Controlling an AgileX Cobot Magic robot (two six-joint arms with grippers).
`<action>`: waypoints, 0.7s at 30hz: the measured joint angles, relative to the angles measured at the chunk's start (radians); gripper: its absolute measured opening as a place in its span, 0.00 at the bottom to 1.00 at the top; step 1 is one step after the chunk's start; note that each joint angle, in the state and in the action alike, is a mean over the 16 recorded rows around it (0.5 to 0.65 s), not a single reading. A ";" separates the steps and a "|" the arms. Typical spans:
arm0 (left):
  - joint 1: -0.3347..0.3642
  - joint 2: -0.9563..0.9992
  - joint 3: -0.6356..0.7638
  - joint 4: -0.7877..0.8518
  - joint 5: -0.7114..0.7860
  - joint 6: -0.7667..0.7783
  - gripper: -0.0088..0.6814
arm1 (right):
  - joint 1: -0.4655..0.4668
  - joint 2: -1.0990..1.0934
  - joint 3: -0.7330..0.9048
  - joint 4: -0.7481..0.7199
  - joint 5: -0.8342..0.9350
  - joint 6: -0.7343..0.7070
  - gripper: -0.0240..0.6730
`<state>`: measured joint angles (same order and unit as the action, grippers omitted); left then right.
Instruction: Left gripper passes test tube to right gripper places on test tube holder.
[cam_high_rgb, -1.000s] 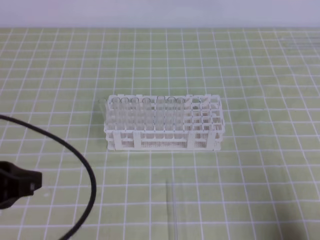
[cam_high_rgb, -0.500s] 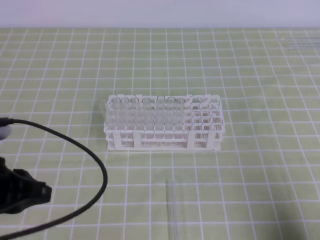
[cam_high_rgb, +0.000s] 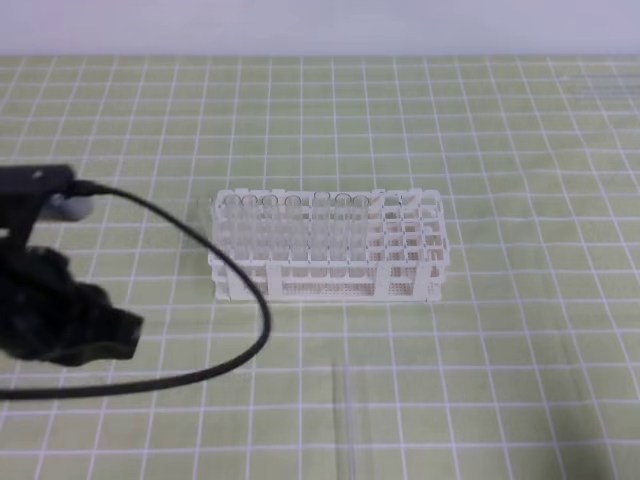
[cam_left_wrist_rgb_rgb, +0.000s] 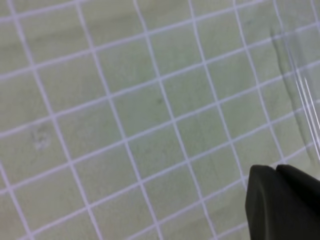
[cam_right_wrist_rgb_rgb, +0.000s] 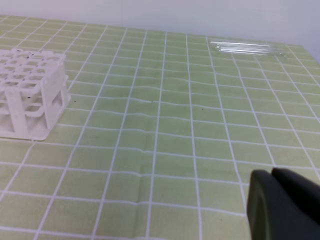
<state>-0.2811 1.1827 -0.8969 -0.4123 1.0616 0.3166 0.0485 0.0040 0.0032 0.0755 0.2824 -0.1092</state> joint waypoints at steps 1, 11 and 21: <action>-0.032 0.019 -0.022 0.020 0.004 -0.017 0.01 | 0.000 0.000 0.000 0.000 0.000 0.000 0.01; -0.352 0.224 -0.163 0.161 0.007 -0.188 0.01 | 0.000 0.000 0.000 0.000 0.000 0.000 0.01; -0.521 0.389 -0.208 0.200 -0.001 -0.379 0.02 | 0.000 0.000 0.000 0.000 0.000 0.000 0.01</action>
<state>-0.8021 1.5715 -1.1047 -0.2118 1.0604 -0.0628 0.0485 0.0040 0.0032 0.0755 0.2824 -0.1092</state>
